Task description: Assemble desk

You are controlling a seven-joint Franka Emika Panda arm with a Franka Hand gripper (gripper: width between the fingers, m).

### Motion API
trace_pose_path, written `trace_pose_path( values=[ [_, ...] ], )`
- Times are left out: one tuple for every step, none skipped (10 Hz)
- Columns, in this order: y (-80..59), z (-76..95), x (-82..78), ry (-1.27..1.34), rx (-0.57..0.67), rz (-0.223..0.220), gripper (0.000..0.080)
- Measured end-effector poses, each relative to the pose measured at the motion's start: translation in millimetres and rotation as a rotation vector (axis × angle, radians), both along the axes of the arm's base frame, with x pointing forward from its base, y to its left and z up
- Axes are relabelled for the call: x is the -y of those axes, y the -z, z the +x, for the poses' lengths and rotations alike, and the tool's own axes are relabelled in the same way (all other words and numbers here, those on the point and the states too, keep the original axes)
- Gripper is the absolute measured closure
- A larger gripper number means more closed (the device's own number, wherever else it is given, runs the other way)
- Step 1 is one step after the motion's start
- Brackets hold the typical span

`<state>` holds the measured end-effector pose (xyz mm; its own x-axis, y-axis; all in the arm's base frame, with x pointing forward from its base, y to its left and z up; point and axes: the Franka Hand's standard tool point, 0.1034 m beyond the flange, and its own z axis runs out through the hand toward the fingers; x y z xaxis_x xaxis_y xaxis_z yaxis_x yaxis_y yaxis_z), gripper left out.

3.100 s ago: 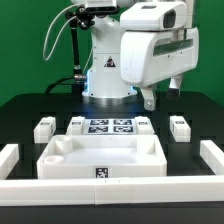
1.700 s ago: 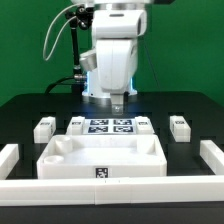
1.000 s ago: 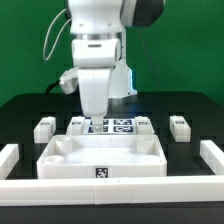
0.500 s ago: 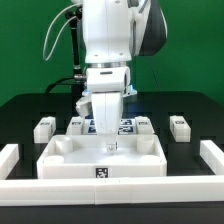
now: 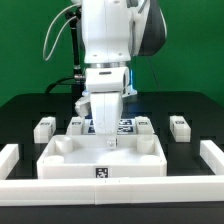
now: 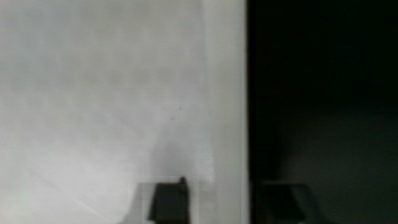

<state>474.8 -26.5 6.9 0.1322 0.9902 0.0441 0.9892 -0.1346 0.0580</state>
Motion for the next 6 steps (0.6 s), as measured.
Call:
trace_pose_path(
  values=[
    [0.2,-0.1,0.3,0.003,-0.001,0.0,0.0741],
    [0.2,-0.2,0.5,0.003,-0.001,0.0,0.0741],
    [0.2,-0.2,0.5,0.004,-0.001,0.0,0.0741],
    [0.2,-0.2,0.5,0.004,-0.001,0.0,0.0741],
    [0.2,-0.1,0.5,0.004,-0.001,0.0,0.0741],
    [0.2,-0.2,0.5,0.004,-0.001,0.0,0.0741]
  ],
)
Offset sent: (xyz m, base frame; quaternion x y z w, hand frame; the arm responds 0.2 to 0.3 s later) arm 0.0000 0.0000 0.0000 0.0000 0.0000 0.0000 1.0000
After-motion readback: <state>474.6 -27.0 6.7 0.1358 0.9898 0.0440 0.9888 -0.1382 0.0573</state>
